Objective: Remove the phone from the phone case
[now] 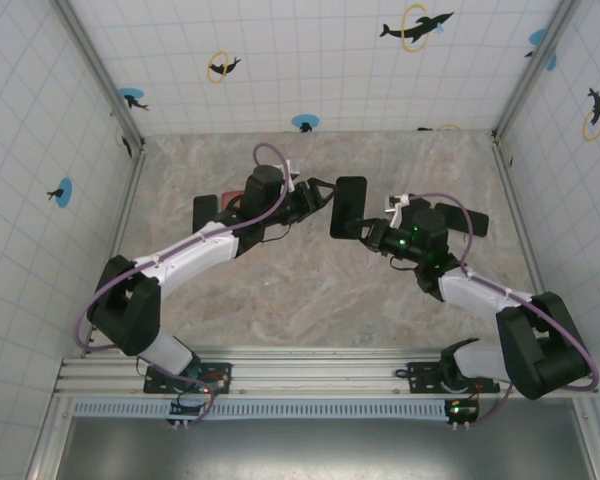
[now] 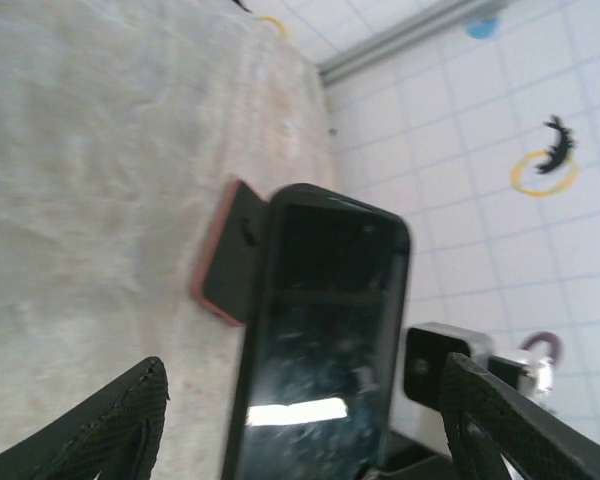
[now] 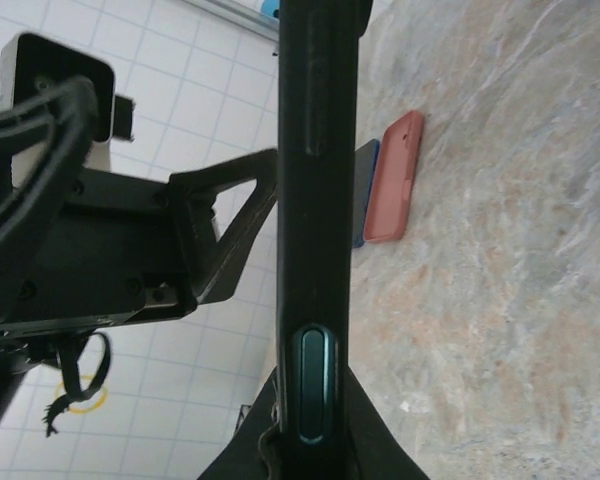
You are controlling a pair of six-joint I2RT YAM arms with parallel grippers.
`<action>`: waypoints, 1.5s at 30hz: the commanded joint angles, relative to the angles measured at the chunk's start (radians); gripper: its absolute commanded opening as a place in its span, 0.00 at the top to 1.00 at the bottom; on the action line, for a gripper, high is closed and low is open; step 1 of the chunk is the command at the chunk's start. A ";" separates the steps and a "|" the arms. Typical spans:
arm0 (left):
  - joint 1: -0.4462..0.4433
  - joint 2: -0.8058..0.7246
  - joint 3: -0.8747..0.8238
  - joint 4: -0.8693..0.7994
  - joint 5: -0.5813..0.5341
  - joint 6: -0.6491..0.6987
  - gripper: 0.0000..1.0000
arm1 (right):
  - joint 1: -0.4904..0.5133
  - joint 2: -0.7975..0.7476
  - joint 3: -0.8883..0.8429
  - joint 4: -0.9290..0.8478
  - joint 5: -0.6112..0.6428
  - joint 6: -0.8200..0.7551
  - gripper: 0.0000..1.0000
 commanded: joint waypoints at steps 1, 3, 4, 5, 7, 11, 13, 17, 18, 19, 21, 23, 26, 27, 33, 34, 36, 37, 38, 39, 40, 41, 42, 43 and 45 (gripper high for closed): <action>0.004 0.042 0.040 0.176 0.129 -0.083 0.30 | -0.018 -0.037 -0.016 0.168 -0.055 0.079 0.94; 0.009 0.060 0.055 0.179 0.144 -0.087 0.33 | -0.027 -0.033 -0.018 0.193 -0.068 0.096 0.94; 0.013 0.064 0.060 0.178 0.150 -0.084 0.34 | -0.030 -0.029 -0.016 0.205 -0.077 0.108 0.94; 0.015 0.069 0.063 0.181 0.154 -0.085 0.34 | -0.034 -0.028 -0.017 0.221 -0.083 0.118 0.94; 0.030 0.085 0.080 0.177 0.177 -0.078 0.36 | -0.040 -0.023 -0.014 0.241 -0.097 0.133 0.94; 0.053 0.116 0.109 0.184 0.227 -0.067 0.40 | -0.055 -0.009 -0.005 0.278 -0.130 0.163 0.94; 0.063 0.135 0.119 0.203 0.253 -0.076 0.41 | -0.060 -0.002 -0.009 0.307 -0.138 0.188 0.95; 0.075 0.167 0.135 0.244 0.286 -0.099 0.47 | -0.063 0.015 -0.004 0.353 -0.148 0.226 0.95; 0.074 0.175 0.140 0.250 0.291 -0.105 0.48 | -0.063 0.018 -0.005 0.365 -0.149 0.237 0.95; 0.074 0.183 0.140 0.266 0.295 -0.115 0.50 | -0.064 0.023 -0.004 0.378 -0.151 0.251 0.95; 0.075 0.197 0.132 0.324 0.306 -0.152 0.55 | -0.064 0.033 -0.003 0.402 -0.155 0.275 0.95; 0.075 0.210 0.131 0.369 0.315 -0.188 0.58 | -0.063 0.041 -0.001 0.417 -0.164 0.290 0.95; 0.075 0.224 0.140 0.413 0.326 -0.221 0.64 | -0.064 0.047 -0.003 0.419 -0.167 0.301 0.95; 0.074 0.225 0.141 0.422 0.330 -0.230 0.65 | -0.064 0.050 -0.003 0.422 -0.169 0.308 0.95; 0.075 0.235 0.138 0.457 0.353 -0.265 0.71 | -0.065 0.075 -0.001 0.464 -0.183 0.350 0.96; 0.074 0.237 0.137 0.458 0.356 -0.268 0.72 | -0.065 0.079 0.000 0.471 -0.185 0.357 0.96; 0.074 0.240 0.137 0.460 0.359 -0.271 0.73 | -0.065 0.085 0.003 0.479 -0.186 0.365 0.96; 0.074 0.242 0.137 0.461 0.363 -0.272 0.73 | -0.065 0.088 0.005 0.482 -0.186 0.368 0.96; 0.074 0.244 0.140 0.464 0.364 -0.274 0.74 | -0.065 0.090 0.007 0.483 -0.188 0.370 0.96; 0.074 0.245 0.139 0.469 0.367 -0.276 0.76 | -0.065 0.093 0.009 0.485 -0.192 0.373 0.96; 0.073 0.247 0.140 0.474 0.371 -0.281 0.76 | -0.065 0.096 0.011 0.489 -0.195 0.377 0.96; 0.074 0.251 0.144 0.477 0.374 -0.284 0.78 | -0.064 0.099 0.012 0.496 -0.197 0.382 0.96; 0.074 0.253 0.148 0.477 0.379 -0.285 0.79 | -0.065 0.103 0.013 0.500 -0.201 0.387 0.96; 0.073 0.256 0.149 0.477 0.380 -0.284 0.81 | -0.065 0.105 0.017 0.500 -0.203 0.391 0.96; 0.074 0.258 0.151 0.475 0.384 -0.285 0.85 | -0.064 0.109 0.020 0.501 -0.212 0.388 0.96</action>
